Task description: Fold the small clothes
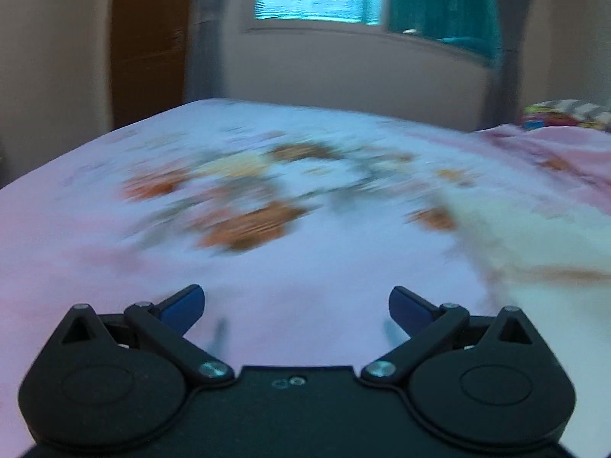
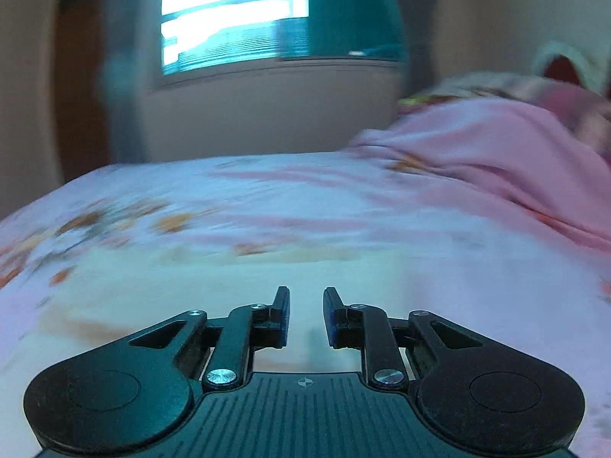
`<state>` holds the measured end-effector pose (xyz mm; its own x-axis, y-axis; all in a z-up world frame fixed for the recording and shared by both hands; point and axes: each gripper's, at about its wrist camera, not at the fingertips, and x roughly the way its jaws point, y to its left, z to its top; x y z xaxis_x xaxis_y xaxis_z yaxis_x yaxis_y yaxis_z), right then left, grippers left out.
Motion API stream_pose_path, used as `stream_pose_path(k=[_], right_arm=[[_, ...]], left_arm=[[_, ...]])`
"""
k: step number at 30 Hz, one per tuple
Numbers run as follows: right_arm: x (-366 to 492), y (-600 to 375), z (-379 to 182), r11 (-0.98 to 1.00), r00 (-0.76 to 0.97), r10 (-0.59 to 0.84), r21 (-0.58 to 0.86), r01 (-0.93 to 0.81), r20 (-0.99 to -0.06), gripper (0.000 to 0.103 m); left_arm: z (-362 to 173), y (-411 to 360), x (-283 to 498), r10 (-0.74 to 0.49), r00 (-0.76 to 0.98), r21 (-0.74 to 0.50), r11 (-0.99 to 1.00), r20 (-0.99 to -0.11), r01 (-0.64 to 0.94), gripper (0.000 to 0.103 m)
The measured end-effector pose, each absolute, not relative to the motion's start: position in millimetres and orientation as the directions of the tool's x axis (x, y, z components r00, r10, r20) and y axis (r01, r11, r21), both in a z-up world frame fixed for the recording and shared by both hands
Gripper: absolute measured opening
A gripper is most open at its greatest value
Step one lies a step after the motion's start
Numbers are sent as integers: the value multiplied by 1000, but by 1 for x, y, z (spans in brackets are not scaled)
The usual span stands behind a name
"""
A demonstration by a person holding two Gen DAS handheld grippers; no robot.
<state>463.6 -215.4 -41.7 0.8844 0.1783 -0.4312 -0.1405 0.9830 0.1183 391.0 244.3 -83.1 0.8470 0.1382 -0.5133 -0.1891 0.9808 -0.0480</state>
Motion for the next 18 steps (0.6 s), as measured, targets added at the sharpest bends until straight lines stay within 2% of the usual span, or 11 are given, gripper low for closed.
stream_pose_path(k=[2,4,6,8,10,12,13,15,16,18], right_arm=[[473,-239,-44,987,889,146,120,-103,-435,20],[487,-256,-56,985,861,157,138,-102,-485,20],[513,-265,-89,987,763,146,140,-73,-629,20],[514,-277,-89,979,770,184,183,-89,-611,20],[515,-285,-70,976,823,195,186,-110,-534,20],[534,-291,-57,976,853,192,187,-113,-485,20],[548,-291,-57,977,846,179,191,-94,-501,20],[583,-291,-69,981,794,162,186,-63,-586,20],[598,-289,-83,982,743,160,183,-52,-650,22],[597,-287,-86,984,735,157,167,-60,-659,22]], left_arm=[[-77,210,419,84,865,-59,990,-495,-130,102],[-77,177,448,47,878,-51,995,-477,-81,102],[-91,149,480,31,858,-20,999,-512,-48,102],[-111,132,510,57,804,38,998,-592,-43,102],[-102,128,516,71,863,66,997,-500,-44,102],[-95,129,530,118,873,97,992,-474,-82,102],[-96,131,541,120,858,101,992,-499,-80,101],[-112,132,566,107,785,109,993,-611,-50,102],[-119,135,569,80,770,72,996,-633,-44,102],[-112,144,561,75,769,31,997,-635,-72,102]])
